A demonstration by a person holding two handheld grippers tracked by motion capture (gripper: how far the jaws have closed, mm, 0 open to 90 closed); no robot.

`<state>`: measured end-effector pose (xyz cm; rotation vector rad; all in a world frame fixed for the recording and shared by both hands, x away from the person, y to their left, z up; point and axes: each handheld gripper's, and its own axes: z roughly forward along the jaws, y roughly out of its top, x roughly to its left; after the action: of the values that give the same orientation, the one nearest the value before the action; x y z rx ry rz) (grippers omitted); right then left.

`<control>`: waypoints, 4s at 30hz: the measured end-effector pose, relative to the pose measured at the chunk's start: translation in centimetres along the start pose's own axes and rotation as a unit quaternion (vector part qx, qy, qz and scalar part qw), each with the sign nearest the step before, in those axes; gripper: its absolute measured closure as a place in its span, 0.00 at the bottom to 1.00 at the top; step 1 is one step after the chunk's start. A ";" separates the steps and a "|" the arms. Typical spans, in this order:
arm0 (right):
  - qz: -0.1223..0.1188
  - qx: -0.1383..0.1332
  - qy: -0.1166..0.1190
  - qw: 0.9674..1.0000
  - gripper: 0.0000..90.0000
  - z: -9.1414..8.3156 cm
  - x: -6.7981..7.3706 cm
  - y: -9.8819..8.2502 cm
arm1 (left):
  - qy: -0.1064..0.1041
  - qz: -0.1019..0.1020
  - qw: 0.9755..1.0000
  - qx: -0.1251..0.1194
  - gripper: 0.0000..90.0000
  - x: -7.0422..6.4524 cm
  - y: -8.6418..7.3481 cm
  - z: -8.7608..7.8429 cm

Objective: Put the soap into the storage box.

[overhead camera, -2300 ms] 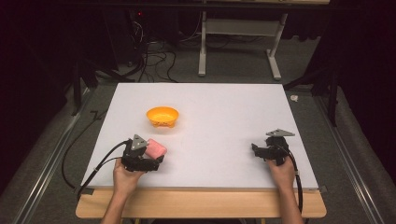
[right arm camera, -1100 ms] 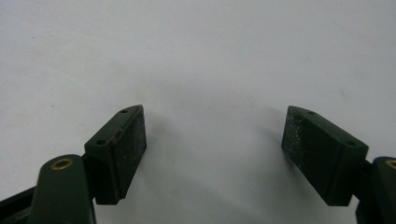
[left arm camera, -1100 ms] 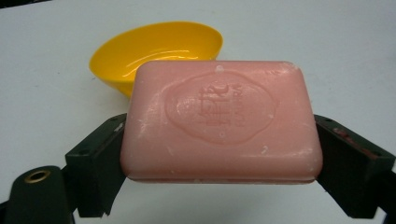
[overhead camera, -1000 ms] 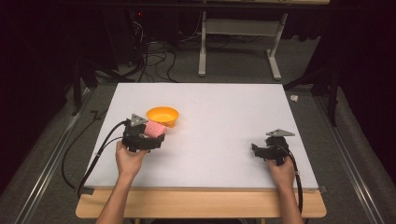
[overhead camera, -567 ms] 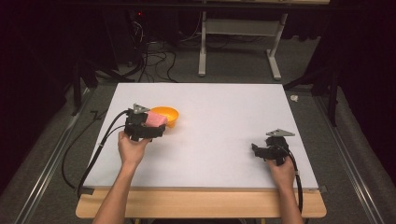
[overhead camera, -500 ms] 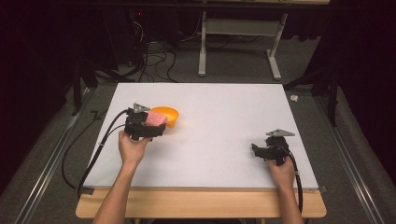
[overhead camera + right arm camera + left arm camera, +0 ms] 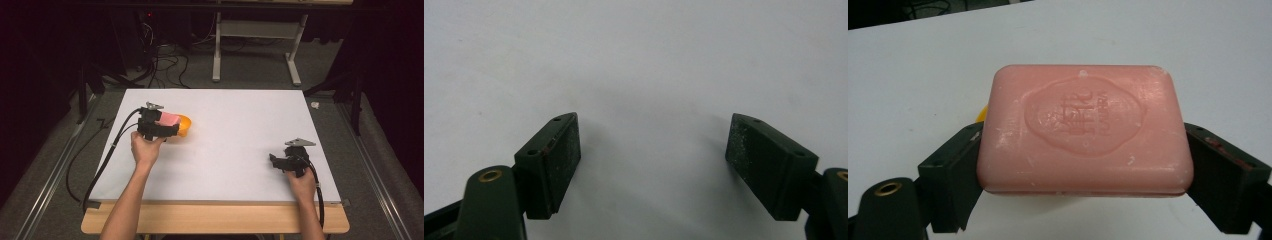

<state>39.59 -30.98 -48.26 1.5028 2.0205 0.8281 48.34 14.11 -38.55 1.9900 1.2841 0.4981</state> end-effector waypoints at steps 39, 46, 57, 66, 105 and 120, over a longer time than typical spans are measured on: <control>-0.001 0.000 0.001 1.000 0.25 0.0 0.0 0.0 | 0.033 -0.045 0.995 0.078 0.15 1.2 1.2 6.5; 0.000 0.000 0.001 1.000 0.25 0.0 0.0 0.0 | 0.031 -0.049 0.995 0.085 0.15 1.3 1.1 7.0; -0.001 -0.001 0.001 1.000 0.25 0.0 0.0 0.0 | 0.037 -0.045 0.994 0.089 0.15 0.8 0.9 7.2; 0.000 0.000 0.001 1.000 0.25 0.0 0.0 0.0 | 0.027 -0.046 0.996 0.078 0.15 0.7 0.9 6.9; -0.001 0.000 0.001 1.000 0.25 0.0 0.0 0.0 | 0.010 -0.038 0.998 -0.044 0.17 3.0 -1.3 -2.5; -0.001 0.000 0.001 1.000 0.25 0.0 0.0 0.0 | 0.009 -0.046 0.997 -0.067 0.17 3.8 -3.0 -4.9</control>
<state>39.61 -31.00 -48.26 1.5012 2.0218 0.8294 44.92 19.98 -37.71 1.8117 1.3126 0.5447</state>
